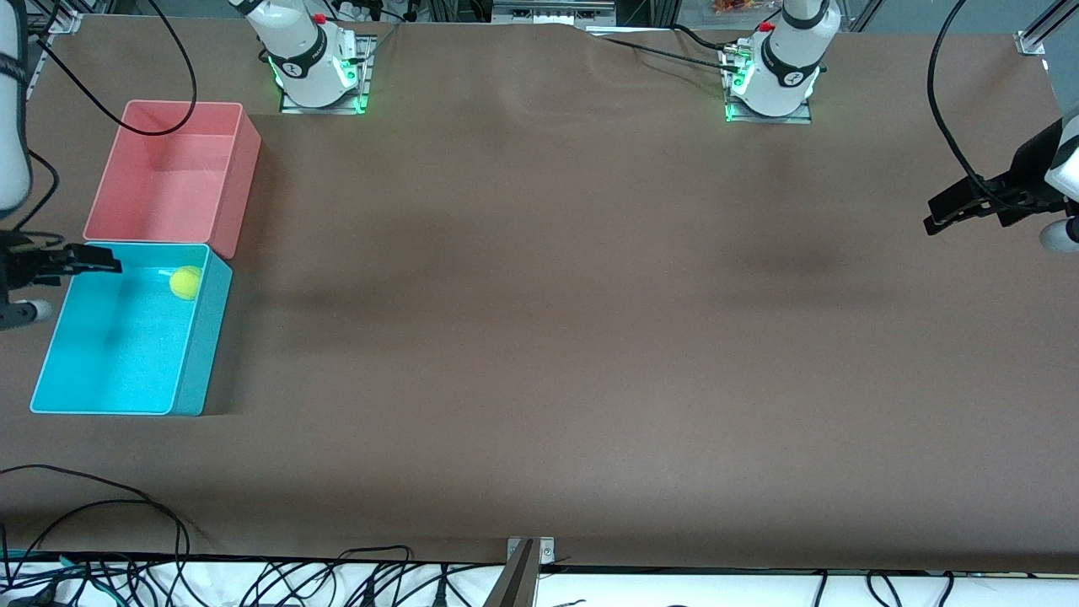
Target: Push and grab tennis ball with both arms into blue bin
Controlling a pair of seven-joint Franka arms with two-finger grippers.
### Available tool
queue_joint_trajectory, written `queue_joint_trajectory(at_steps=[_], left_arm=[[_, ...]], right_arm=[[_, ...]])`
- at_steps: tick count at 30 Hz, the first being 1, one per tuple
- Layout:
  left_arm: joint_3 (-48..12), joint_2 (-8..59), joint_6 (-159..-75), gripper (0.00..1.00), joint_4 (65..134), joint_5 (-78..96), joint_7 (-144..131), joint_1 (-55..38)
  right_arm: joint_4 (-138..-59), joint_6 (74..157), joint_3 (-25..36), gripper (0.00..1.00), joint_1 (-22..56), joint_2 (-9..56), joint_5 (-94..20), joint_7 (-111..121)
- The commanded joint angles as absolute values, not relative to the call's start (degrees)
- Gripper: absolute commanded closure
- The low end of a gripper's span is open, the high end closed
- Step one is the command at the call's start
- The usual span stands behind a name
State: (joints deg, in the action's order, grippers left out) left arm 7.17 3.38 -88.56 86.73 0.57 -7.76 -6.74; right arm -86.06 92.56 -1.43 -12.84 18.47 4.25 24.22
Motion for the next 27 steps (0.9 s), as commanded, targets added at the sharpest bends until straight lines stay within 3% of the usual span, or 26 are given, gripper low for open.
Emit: queue_joint_trajectory(at_steps=[1, 10, 27], left_arm=[[7.47, 2.72, -88.86, 0.0, 87.45, 1.41, -6.59, -7.03], [7.47, 2.72, -88.77, 0.0, 87.45, 1.49, -6.59, -7.03], [7.47, 2.81, -88.77, 0.0, 87.36, 1.41, -6.59, -7.03]], right_arm=[[-85.61, 89.39, -5.36, 0.0, -13.01, 15.12, 3.08, 18.38], [-85.69, 87.37, -11.95, 0.0, -13.01, 10.64, 3.6, 7.3], [-88.5, 90.7, -13.36, 0.0, -13.01, 6.77, 1.59, 6.15]])
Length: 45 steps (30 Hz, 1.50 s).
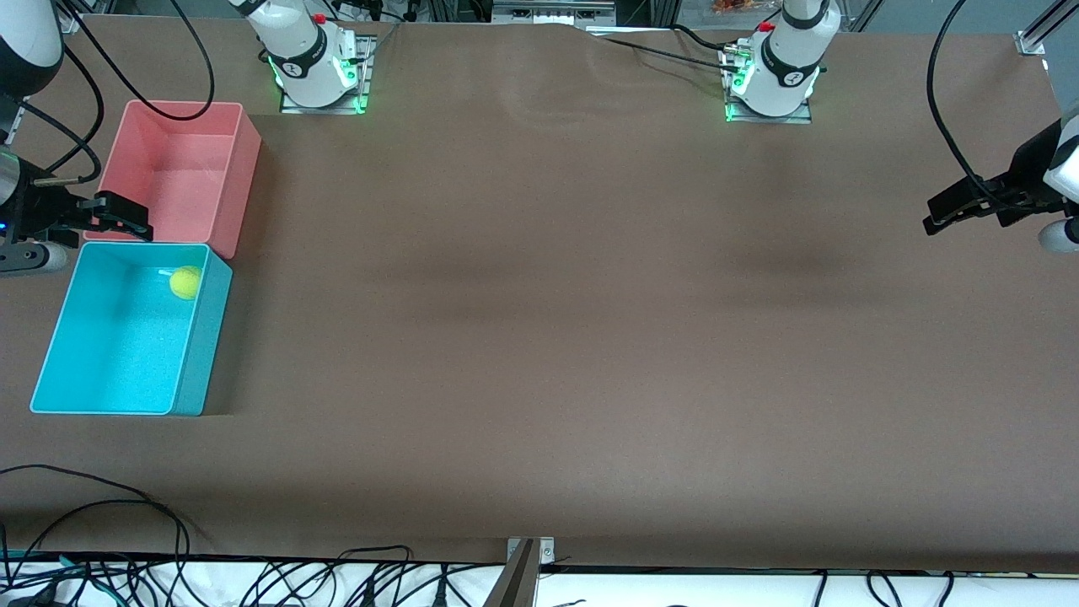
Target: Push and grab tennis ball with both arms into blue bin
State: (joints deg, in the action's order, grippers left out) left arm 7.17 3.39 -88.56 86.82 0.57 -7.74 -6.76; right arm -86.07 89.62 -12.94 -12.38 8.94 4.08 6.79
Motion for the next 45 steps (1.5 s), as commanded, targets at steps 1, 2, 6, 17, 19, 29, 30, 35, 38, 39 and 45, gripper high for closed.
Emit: queue_joint_trajectory(at_steps=[1, 2, 6, 17, 19, 29, 30, 35, 38, 39, 45], left_arm=[[7.47, 2.9, -88.77, 0.0, 87.36, 1.41, -6.59, -7.03], [7.47, 2.9, -88.77, 0.0, 87.36, 1.41, -6.59, -7.03], [7.47, 2.9, -88.77, 0.0, 87.36, 1.41, -6.59, -7.03], [7.47, 2.9, -88.77, 0.0, 87.36, 1.41, -6.59, -7.03], [7.47, 2.9, -88.77, 0.0, 87.36, 1.41, -6.59, -7.03], [7.47, 2.9, -88.77, 0.0, 87.36, 1.41, -6.59, -7.12], [7.47, 2.9, -88.77, 0.0, 87.45, 1.41, -6.59, -7.12], [7.47, 2.9, -88.77, 0.0, 87.45, 1.41, -6.59, -7.12], [7.47, 2.9, -88.68, 0.0, 87.36, 1.41, -6.59, -7.03], [7.47, 2.9, -88.68, 0.0, 87.36, 1.41, -6.59, -7.03], [7.47, 2.9, -88.68, 0.0, 87.45, 1.41, -6.59, -7.12]], right_arm=[[-88.59, 90.53, -13.36, 0.0, -13.01, 6.68, 1.41, 6.24], [-88.77, 90.44, -13.19, 0.0, -12.92, 6.51, 1.32, 6.24], [-88.95, 90.18, -9.08, 0.0, -8.46, 5.45, 1.32, 6.77], [-96.74, 90.52, 1.93, 0.0, 1.23, -1.21, 1.32, 6.07], [-101.49, 92.54, 2.11, 0.0, 1.23, -4.55, 1.32, 5.54], [-100.9, 92.64, 2.02, 0.0, 1.05, -4.75, 0.45, 3.52], [-100.72, 92.11, 2.02, 0.0, 1.05, -4.57, -0.69, 3.43], [-100.11, 90.97, 2.02, 0.0, 1.05, -4.66, -4.66, 0.36], [-99.67, 89.92, 1.93, 0.0, 1.14, -4.57, -4.57, -0.27], [-99.67, 89.91, 1.93, 0.0, 1.14, -4.57, -4.4, -0.09], [-98.53, 91.05, 1.5, 0.0, 1.32, -3.78, 1.14, 0.79]])
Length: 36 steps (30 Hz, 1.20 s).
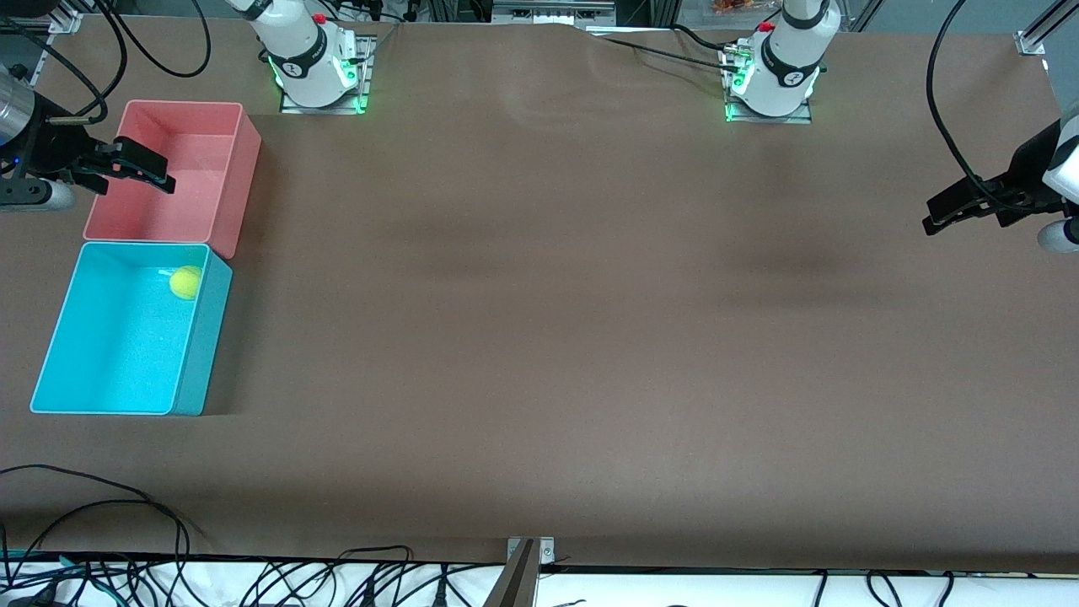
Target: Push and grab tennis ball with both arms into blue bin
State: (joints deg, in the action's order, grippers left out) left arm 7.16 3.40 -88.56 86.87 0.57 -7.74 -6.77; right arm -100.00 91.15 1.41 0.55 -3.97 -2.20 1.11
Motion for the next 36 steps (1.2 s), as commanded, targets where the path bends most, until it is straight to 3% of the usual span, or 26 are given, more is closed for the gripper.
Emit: queue_joint_trajectory(at_steps=[1, 36], left_arm=[[7.47, 2.9, -88.68, 0.0, 87.45, 1.41, -6.59, -7.12], [7.47, 2.9, -88.68, 0.0, 87.36, 1.41, -6.59, -7.12]], right_arm=[[-98.0, 91.05, 1.49, 0.0, 1.41, -3.43, 1.66, 0.79], [-96.68, 91.32, 1.14, 0.0, 2.72, -2.37, 1.23, -0.26]])
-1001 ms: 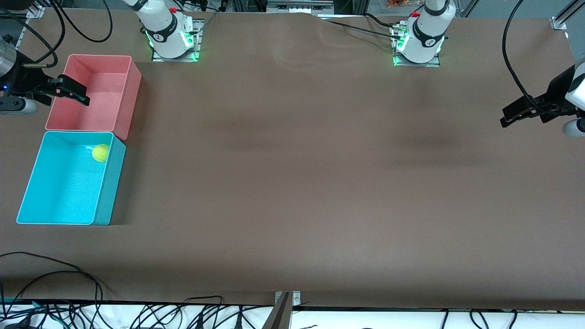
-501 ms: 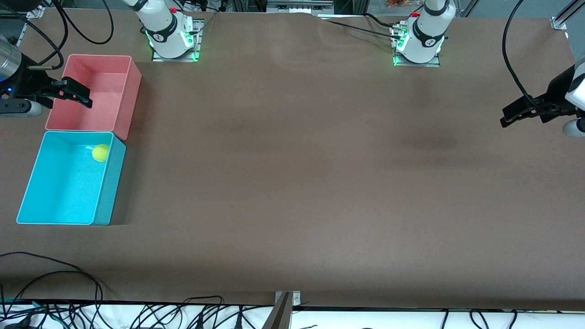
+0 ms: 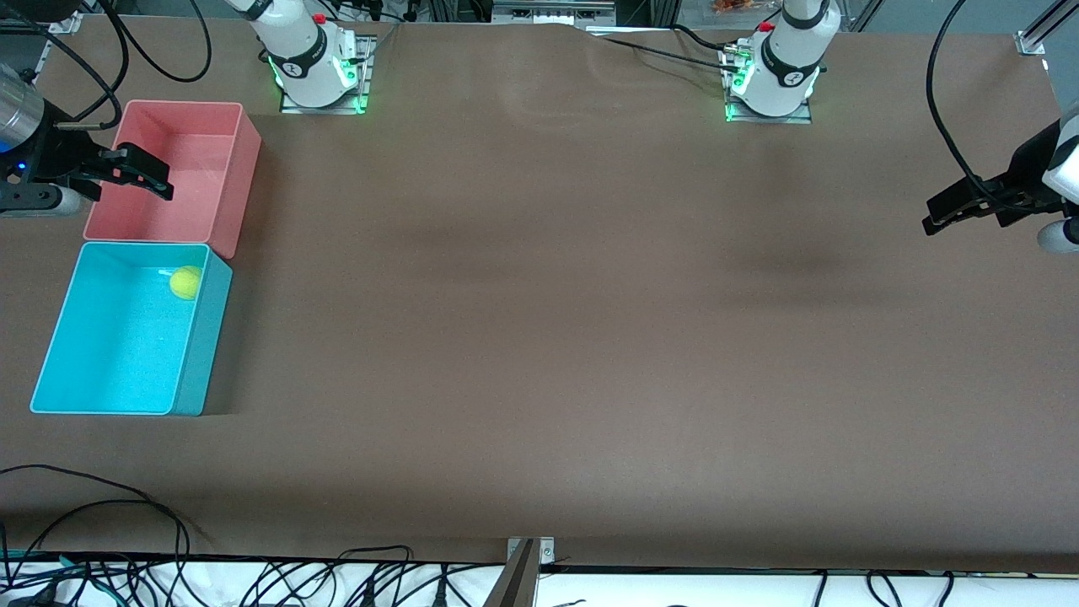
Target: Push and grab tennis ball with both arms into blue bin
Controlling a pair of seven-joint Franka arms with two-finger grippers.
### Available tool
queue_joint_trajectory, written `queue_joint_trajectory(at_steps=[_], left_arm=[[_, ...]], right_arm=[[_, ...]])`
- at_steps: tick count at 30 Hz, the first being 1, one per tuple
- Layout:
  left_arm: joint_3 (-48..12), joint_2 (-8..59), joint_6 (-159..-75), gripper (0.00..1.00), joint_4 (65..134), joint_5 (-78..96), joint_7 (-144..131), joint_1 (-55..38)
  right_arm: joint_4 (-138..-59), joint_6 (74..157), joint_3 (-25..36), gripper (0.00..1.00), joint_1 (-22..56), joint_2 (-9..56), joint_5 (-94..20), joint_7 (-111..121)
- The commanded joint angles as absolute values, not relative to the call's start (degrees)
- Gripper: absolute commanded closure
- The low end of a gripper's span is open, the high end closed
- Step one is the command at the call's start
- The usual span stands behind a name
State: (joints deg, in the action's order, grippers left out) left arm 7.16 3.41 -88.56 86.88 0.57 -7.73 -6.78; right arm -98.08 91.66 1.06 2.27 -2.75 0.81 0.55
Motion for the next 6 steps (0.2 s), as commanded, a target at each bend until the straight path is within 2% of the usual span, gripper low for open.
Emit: queue_joint_trajectory(at_steps=[1, 6], left_arm=[[7.47, 2.9, -88.68, 0.0, 87.45, 1.41, -6.59, -7.12], [7.47, 2.9, -88.68, 0.0, 87.45, 1.41, -6.59, -7.12]], right_arm=[[-96.68, 91.23, 1.14, 0.0, 2.72, -2.37, 1.23, -0.26], [-96.68, 91.23, 1.14, 0.0, 2.72, -2.37, 1.14, -0.26]])
